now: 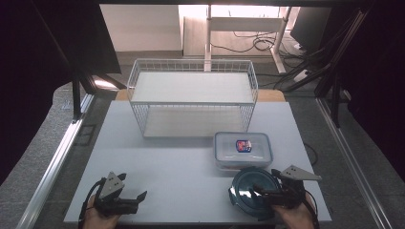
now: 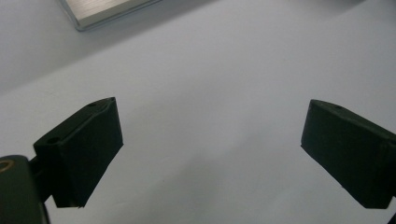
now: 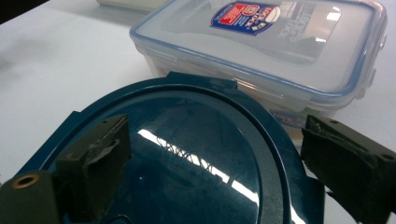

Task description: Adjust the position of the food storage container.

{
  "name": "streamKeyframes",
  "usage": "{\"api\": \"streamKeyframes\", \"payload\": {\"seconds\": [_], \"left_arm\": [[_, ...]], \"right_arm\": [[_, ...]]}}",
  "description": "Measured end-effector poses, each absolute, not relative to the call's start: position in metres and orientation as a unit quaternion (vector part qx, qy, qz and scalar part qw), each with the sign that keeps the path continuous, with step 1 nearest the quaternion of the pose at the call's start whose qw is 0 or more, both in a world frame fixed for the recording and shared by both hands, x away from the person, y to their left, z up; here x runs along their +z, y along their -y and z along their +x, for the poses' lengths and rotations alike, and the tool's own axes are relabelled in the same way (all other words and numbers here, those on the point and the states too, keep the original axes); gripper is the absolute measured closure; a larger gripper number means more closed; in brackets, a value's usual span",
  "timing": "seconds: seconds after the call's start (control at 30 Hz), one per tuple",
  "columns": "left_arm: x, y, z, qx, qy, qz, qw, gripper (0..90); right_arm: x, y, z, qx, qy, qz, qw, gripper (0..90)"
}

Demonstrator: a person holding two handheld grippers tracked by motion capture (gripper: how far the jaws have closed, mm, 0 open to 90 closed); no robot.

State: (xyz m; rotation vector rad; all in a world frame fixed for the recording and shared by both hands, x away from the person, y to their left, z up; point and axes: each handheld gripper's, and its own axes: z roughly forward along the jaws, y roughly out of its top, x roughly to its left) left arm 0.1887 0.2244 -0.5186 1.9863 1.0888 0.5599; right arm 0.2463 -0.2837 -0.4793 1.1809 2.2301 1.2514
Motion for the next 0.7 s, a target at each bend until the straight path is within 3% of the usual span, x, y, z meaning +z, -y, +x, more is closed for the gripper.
{"api": "streamKeyframes", "payload": {"seconds": [0.7], "left_arm": [[-0.5227, -0.2243, 0.1908, 0.209, -0.427, 0.784, 0.401, 5.8]], "right_arm": [[-0.4800, 0.2852, 0.2453, 0.424, -0.786, 0.413, 0.180, 15.2]]}}
